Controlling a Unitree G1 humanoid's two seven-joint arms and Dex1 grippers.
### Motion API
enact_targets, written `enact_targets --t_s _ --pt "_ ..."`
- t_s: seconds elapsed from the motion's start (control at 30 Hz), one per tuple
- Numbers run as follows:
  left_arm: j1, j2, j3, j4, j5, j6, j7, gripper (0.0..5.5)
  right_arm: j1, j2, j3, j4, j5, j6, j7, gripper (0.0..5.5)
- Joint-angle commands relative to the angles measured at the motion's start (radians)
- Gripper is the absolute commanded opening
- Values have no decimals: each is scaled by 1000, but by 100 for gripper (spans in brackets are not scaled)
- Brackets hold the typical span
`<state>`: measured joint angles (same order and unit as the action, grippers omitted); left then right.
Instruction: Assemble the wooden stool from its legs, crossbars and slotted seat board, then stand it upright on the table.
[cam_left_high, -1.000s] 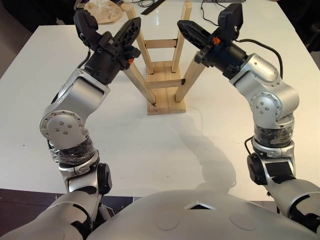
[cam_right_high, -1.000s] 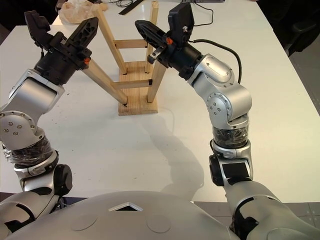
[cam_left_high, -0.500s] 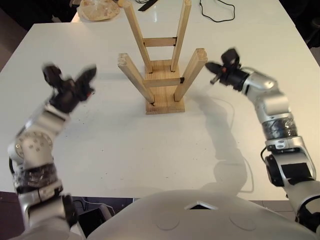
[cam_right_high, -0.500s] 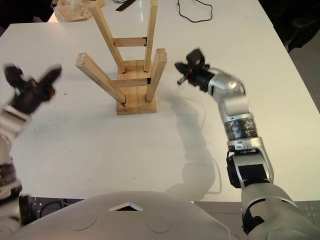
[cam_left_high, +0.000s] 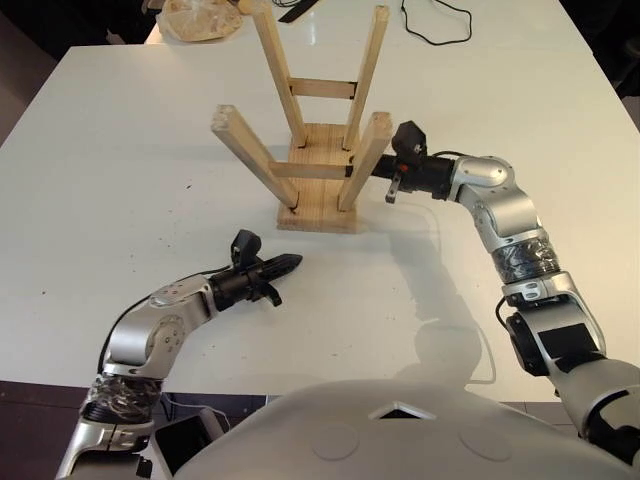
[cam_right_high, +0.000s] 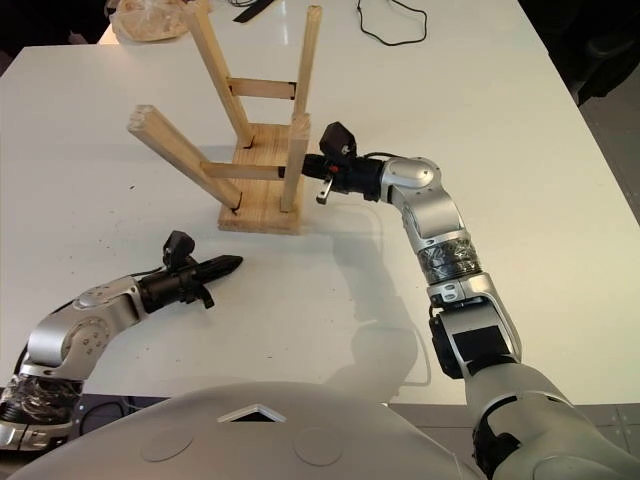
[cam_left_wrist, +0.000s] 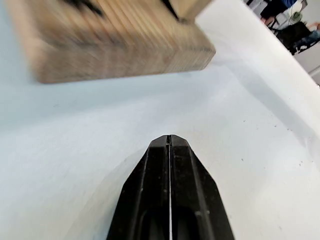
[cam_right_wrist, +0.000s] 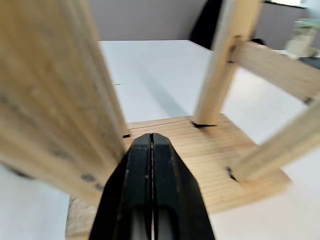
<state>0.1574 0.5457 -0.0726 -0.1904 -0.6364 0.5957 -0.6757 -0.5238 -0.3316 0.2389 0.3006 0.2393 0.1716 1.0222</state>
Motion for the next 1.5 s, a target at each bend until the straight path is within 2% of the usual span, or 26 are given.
enact_targets --t_s 0.03,0.2,0.3,0.43,0.6,0.7,0.77,0.83,0.97,1.07,1.17,1.33,1.5 --pt "-55 -36 -4 120 109 -21 81 5 63 -2 37 -90 16 30 49 0" --pt "-83 -66 47 208 148 -59 124 5 203 73 134 -279 31 123 0 0" --pt "-66 -71 68 214 153 -72 128 5 255 112 154 -329 24 161 -79 0" --pt "-49 -86 97 231 170 -88 155 5 311 100 134 -379 -12 199 -174 0" --pt "-39 -121 119 232 173 -101 192 5 380 43 121 -524 33 260 -180 0" --pt "-40 -140 128 229 167 -105 202 5 402 56 89 -597 111 298 -177 0" --pt "-33 -143 126 211 154 -99 187 5 428 59 37 -671 240 356 -158 0" --pt "-16 -140 119 184 145 -90 168 5 459 22 -16 -744 371 422 -119 0" --pt "14 -133 113 169 161 -86 169 5 544 -170 -75 -824 478 489 18 0" --pt "12 -134 114 182 175 -100 172 5 606 -334 -77 -777 385 445 96 0" --pt "-2 -135 109 188 189 -118 171 5 635 -441 -64 -613 186 314 67 0" --pt "-3 -105 99 167 191 -120 125 5 533 -473 -65 -275 -62 125 -59 0" --pt "5 -76 56 131 193 -99 64 5 467 -447 -48 -175 -120 49 -71 0"
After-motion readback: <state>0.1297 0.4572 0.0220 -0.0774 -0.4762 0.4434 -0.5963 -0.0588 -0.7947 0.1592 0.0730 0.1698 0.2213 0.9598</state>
